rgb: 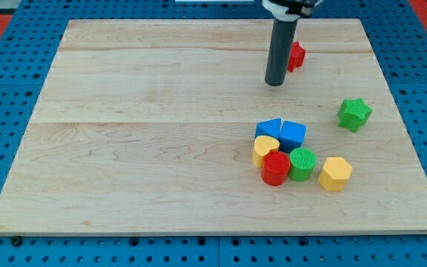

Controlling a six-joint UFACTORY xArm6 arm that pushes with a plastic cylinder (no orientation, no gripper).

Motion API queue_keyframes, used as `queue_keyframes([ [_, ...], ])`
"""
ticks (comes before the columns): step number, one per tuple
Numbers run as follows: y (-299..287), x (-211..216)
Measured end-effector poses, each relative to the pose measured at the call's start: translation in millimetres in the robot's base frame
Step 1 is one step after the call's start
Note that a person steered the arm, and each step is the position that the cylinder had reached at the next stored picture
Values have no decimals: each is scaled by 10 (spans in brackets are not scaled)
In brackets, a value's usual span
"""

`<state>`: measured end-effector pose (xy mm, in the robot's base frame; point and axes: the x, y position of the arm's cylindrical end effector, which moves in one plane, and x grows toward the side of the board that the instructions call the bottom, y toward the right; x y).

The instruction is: Move the red star towards the top right of the board

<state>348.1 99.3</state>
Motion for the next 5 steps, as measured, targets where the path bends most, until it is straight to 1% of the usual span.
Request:
queue_keyframes([
  [2,235,-176],
  [4,131,-801],
  [5,16,-608],
])
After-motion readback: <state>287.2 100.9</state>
